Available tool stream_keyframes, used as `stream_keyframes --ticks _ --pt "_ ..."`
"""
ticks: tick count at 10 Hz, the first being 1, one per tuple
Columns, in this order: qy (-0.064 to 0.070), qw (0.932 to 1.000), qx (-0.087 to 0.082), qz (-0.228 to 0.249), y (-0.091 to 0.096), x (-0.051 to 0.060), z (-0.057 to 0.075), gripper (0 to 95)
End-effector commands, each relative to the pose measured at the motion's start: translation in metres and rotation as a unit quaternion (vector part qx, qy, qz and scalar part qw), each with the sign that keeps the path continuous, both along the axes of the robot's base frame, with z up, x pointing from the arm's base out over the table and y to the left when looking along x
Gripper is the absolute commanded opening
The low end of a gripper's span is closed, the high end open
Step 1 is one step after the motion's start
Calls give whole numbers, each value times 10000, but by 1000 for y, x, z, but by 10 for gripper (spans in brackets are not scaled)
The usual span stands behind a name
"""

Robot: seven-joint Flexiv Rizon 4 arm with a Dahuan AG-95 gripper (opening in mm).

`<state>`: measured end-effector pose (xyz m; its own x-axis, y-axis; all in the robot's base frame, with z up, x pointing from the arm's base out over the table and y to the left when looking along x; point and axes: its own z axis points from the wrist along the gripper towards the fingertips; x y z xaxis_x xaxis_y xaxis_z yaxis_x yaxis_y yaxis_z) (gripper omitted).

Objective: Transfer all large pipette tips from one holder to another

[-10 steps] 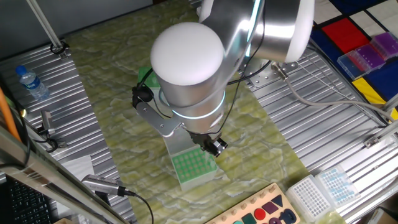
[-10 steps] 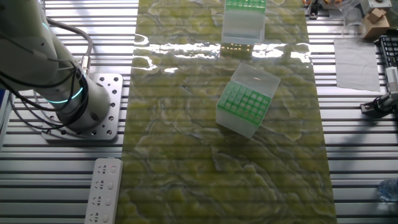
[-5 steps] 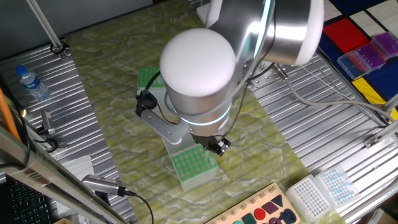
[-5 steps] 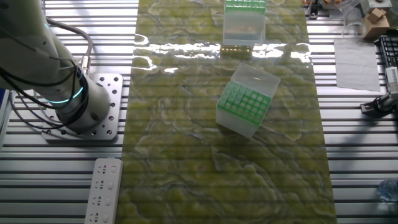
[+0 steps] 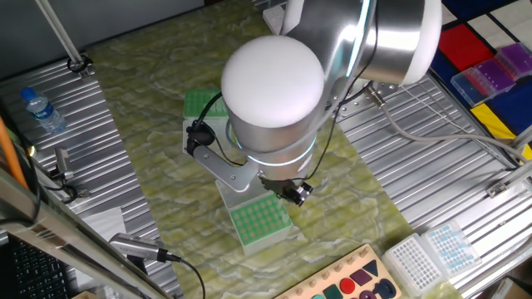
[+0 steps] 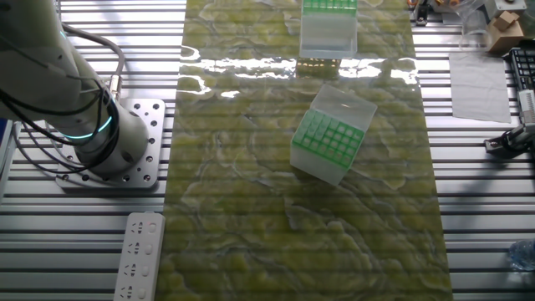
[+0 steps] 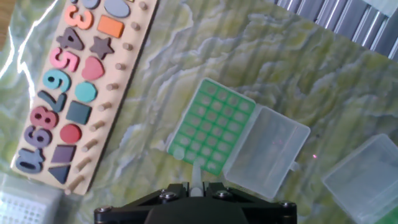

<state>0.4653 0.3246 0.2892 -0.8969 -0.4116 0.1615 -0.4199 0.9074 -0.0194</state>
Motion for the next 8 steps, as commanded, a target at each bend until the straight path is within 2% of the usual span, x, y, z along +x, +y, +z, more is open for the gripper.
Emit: stream_keyframes --ticks 1,2,3,4,6,8 --pt "148 9966 -351 724 -10 -5 11 0" --pt "196 9941 -483 955 -18 -7 14 0" --pt "276 9882 -667 1349 -33 -12 18 0" --pt "327 9828 -777 1645 -51 -18 20 0" --pt "384 9755 -823 2002 -85 -29 19 0" --pt "211 9699 -889 2255 -117 -41 12 0"
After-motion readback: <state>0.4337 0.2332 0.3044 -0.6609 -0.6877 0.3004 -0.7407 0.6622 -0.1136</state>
